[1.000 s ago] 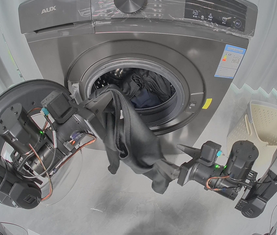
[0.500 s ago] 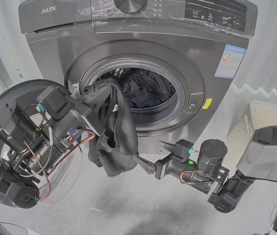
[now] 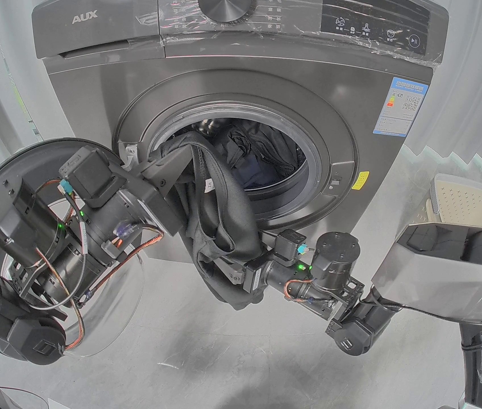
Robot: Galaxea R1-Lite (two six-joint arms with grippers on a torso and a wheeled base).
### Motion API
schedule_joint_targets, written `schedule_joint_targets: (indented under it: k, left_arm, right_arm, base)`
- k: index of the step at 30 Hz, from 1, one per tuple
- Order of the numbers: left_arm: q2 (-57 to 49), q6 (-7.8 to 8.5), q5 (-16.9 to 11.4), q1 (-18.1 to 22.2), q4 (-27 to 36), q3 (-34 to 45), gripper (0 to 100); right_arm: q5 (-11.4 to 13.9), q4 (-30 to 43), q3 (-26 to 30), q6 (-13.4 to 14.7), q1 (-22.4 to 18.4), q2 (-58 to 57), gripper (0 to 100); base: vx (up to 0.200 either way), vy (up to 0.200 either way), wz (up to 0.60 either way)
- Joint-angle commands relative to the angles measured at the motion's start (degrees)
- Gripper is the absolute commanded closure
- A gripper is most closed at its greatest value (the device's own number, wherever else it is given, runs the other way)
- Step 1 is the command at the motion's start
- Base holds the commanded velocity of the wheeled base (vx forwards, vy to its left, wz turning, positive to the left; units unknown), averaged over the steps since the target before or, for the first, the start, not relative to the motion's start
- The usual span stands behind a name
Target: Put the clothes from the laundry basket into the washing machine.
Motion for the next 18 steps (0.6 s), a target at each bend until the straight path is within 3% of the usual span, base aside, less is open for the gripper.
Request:
schedule_joint_targets:
  k: [1,8,9,18]
  left_arm:
    - [-0.06,0.03,-0.08,-0.88,-0.04,0.21,100]
    - [-0.15,0.03,-0.26,-1.94,-0.13,0.48,100]
    - [-0.24,-0.06,-0.35,-2.2,-0.13,0.48,100]
    - [-0.5,-0.23,-0.26,-2.9,-0.04,0.3,100]
  right_arm:
    - [0.78,0.14,-5.33,-0.34,1.4,5.54,0]
    - [-0.98,0.4,-14.73,-0.43,2.27,11.69,0]
    - [-1.5,0.4,-15.7,-0.43,2.27,12.13,100]
    - [-3.17,0.58,-19.04,-0.16,2.71,12.22,100]
  base:
    - [0.0,0.0,0.0]
    - [0.0,0.0,0.0]
    - [0.0,0.0,0.0]
    - [0.0,0.0,0.0]
